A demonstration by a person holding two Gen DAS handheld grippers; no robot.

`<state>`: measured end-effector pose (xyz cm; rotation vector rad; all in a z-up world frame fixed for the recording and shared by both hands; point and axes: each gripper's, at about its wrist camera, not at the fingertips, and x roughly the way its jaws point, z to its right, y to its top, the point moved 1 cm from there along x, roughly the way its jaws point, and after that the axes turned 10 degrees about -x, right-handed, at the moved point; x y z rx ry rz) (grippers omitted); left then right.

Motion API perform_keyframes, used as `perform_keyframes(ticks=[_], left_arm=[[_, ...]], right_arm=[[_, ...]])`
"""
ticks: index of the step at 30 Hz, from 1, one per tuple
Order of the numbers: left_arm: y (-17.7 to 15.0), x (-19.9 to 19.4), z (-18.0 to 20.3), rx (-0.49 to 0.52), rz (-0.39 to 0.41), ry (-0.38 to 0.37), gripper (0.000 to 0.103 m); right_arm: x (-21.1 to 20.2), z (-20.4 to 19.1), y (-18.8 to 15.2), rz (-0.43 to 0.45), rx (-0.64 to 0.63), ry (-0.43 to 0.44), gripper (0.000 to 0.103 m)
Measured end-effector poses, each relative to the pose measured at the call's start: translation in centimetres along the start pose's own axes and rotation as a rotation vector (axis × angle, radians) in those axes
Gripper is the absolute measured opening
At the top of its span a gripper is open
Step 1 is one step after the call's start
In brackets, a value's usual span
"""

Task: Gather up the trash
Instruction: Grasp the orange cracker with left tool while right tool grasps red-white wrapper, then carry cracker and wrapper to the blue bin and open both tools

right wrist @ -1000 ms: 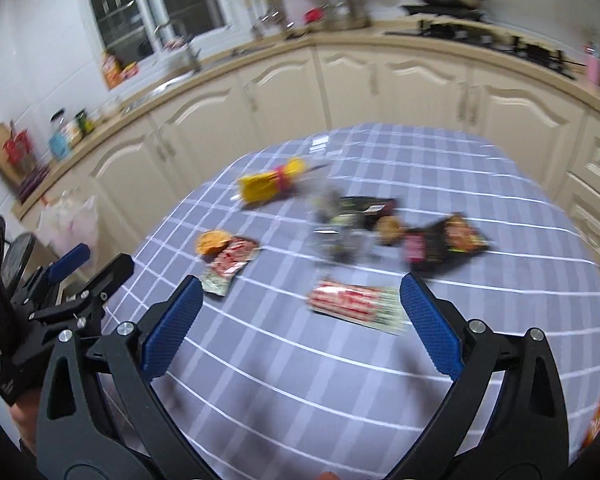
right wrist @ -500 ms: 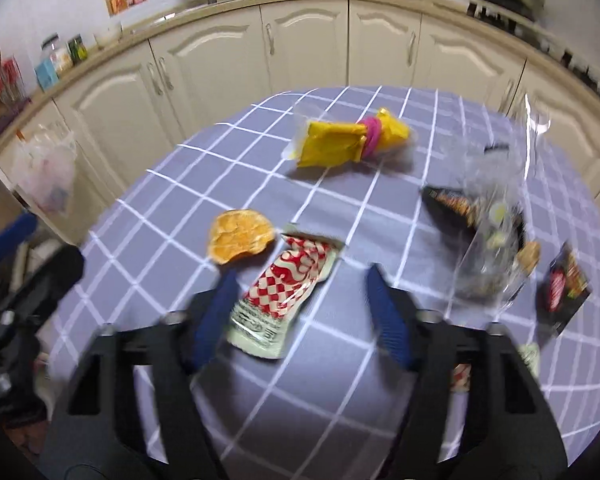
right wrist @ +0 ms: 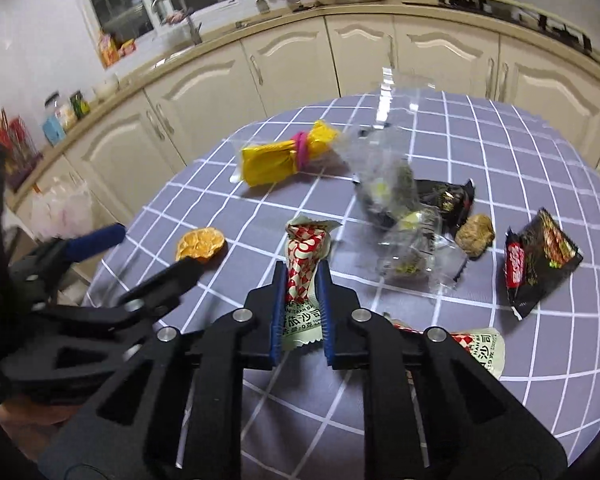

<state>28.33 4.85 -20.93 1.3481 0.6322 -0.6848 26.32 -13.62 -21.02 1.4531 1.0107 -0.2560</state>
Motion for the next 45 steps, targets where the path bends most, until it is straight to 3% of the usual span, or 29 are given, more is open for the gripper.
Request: perform_keyframes(ticks=[1,2,4,5,7,14,24,34,45], left_arm=[[0.1,0.4,0.1,-0.002,-0.018,-0.012,0.093],[0.1,1.0,0.3,0.005,-0.043,-0.024,0.075],[0.1,1.4,0.7,0.027,-0.060,-0.023,0.061],[0.0,1.4,1.0,0.040,-0.058,-0.037,0.046],[-0.1,1.3,1.4,0.059,-0.054,-0.052,0.035],[-1.3,-1.2,2.2,0.053,0.000,-0.087,0.034],[-3.5,-9.7,5.5,0.030,0.165,-0.156,0.034],[-6.0,-16.6,14.2,0.095,0.266,-0.313,0.034],[-9.7,-17.5,25.8,0.213,0.214,-0.473,0.034]], right_arm=[[0.0,0.5,0.0,0.002,0.023,0.012,0.016],[-0.1,0.8,0.0,0.005,0.035,0.019,0.016],[-0.3,0.8,0.0,0.016,0.039,0.028,0.016],[-0.4,0.7,0.1,0.020,0.034,0.029,0.016],[-0.6,0.5,0.1,0.026,0.027,0.032,0.016],[-2.3,0.4,-0.5,0.044,0.015,0.036,0.016],[-11.9,0.8,-2.1,0.166,-0.032,-0.014,0.016],[-23.4,7.2,-6.5,0.273,0.064,-0.135,0.016],[-33.0,17.5,-13.7,0.335,0.259,-0.317,0.016]])
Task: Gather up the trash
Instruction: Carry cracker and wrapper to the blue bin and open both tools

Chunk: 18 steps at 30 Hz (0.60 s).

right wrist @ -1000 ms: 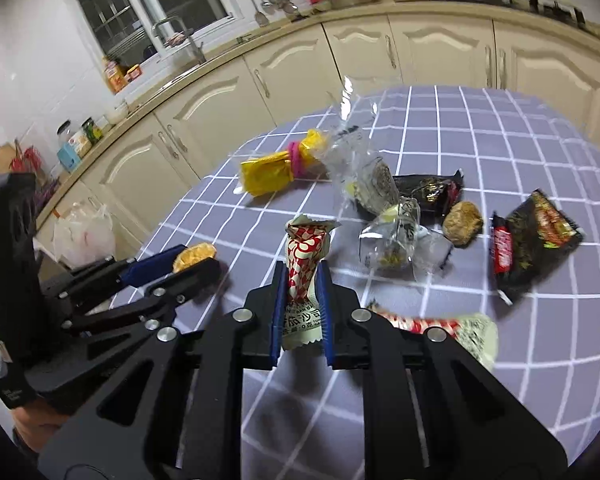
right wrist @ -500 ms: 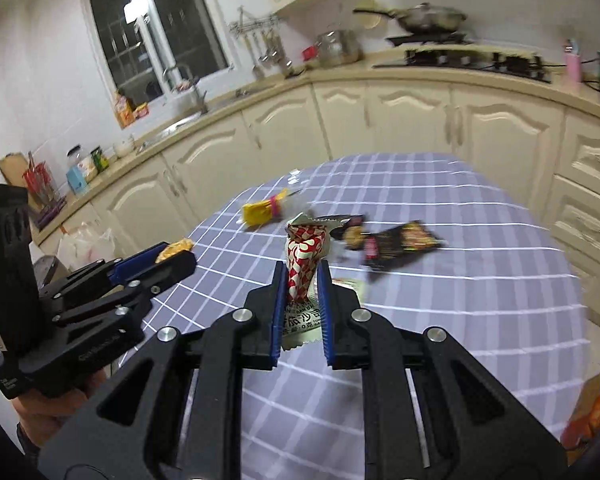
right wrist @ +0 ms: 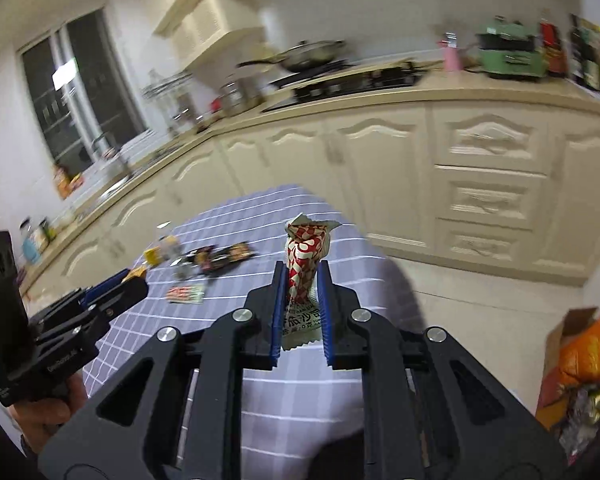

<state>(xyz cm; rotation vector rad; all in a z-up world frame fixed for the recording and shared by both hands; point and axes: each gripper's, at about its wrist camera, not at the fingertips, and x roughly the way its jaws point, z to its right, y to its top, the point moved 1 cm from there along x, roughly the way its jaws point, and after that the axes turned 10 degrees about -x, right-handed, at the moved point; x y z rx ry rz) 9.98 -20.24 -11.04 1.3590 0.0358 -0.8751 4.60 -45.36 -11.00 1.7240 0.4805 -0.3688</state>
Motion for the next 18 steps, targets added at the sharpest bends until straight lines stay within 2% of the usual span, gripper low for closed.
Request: perform_keyframes(ticks=[10,18], left_arm=[[-3.9,4.3,9.9,0.117,-0.106,-0.153,0.034],[-8.7,8.8,16.0,0.186,-0.241,-0.255,0.035]], right_arm=[[-3.8,10.5,-5.1,-0.040,0.162,-0.168,0.016],[-3.9,18.1,-11.5,-0.155,0.297,-0.272,0.016]])
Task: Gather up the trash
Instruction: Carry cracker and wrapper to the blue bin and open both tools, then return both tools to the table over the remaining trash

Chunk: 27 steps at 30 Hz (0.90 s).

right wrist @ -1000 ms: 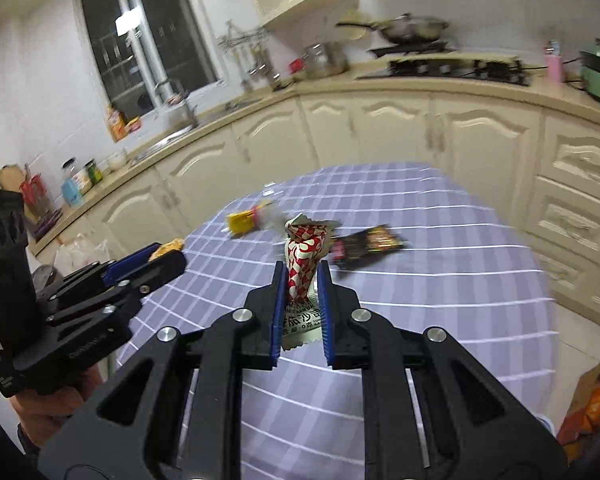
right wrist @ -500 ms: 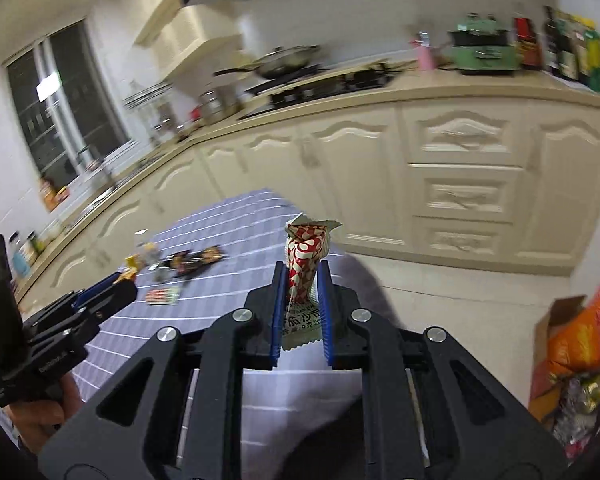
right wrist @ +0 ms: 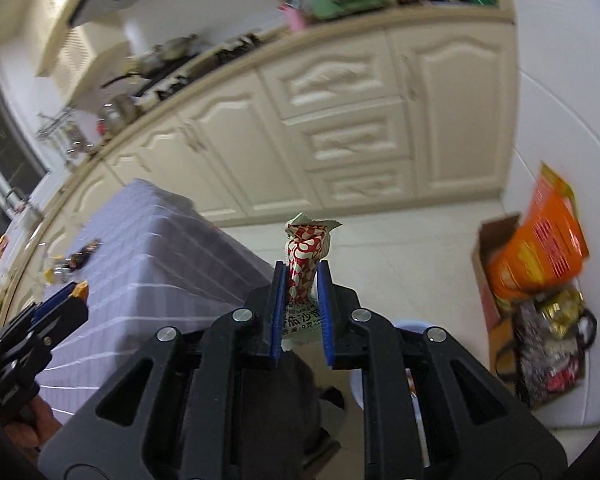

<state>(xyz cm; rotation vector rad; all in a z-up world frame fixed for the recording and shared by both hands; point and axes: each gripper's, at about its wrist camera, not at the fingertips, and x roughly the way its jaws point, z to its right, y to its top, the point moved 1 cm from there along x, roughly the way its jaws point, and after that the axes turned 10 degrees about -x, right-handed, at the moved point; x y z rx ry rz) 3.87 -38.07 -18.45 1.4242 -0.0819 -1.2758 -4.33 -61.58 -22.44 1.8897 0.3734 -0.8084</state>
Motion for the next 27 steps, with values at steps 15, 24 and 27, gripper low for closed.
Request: perform_keyframes(ticks=[15,24,27], left_arm=[[-7.4,16.8,5.0,0.068,-0.389,-0.096,0.036],[-8.3,18.9,4.0,0.084,-0.412,-0.032,0.090],[-7.4,17.8,3.4,0.079,-0.373,-0.004,0.091]], right_arm=[[6.8,9.0,-5.7,-0.195,0.191,-0.039,0.019],[8.0,11.1,-7.8,-0.232,0.284,-0.074,0.075],[7.5,11.3,-7.8,-0.211,0.299,-0.103,0.094]])
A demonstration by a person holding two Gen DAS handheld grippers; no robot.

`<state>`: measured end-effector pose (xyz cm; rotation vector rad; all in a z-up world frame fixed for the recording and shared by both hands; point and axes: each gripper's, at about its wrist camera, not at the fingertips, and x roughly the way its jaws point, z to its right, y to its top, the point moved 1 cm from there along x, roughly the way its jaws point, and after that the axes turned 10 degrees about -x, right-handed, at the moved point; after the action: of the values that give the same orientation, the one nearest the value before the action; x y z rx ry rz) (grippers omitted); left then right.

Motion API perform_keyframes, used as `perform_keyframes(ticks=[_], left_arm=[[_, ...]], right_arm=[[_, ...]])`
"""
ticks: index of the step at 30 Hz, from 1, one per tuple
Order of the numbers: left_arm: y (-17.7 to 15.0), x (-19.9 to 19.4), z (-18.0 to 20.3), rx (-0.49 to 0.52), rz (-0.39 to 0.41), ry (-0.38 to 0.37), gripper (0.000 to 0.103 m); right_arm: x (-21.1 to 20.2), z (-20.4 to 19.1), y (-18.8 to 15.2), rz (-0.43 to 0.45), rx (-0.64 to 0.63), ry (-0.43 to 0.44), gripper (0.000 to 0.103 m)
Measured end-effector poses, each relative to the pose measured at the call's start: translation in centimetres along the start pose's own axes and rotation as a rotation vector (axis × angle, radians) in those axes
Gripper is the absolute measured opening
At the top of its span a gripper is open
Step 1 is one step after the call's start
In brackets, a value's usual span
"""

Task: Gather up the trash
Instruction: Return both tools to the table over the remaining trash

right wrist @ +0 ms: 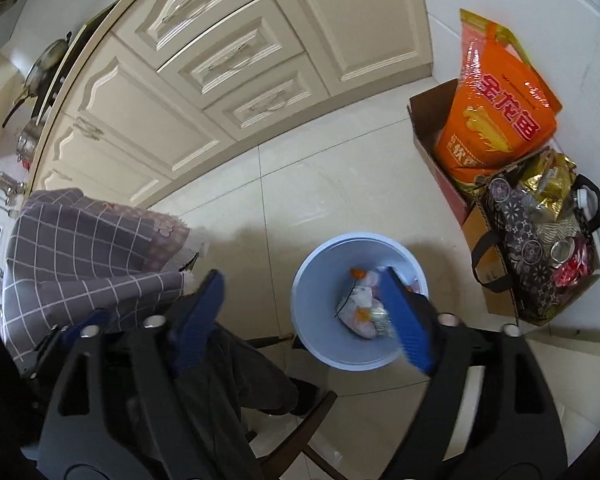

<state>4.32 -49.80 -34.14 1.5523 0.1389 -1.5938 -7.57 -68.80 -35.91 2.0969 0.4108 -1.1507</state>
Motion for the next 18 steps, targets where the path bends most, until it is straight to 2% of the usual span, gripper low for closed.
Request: perform_keyframes(ticks=[2,8,18], left_arm=[[0.1,-1.3,-0.1,-0.003,0.030,0.010,0.091],[0.7,-5.4,-0.2,-0.003,0.117,0.013,0.092],[1.4,-12.9,-0.9,-0.025,0.273,0.021,0.093]], right_arm=[[-0.2,-0.1,0.1,0.006,0.002,-0.011,0.097],[-1.2,-1.3,0.6,0.026,-0.013,-0.022,0.097],[-5.3,-6.8,2.6,0.124,-0.104,0.026,0.097]])
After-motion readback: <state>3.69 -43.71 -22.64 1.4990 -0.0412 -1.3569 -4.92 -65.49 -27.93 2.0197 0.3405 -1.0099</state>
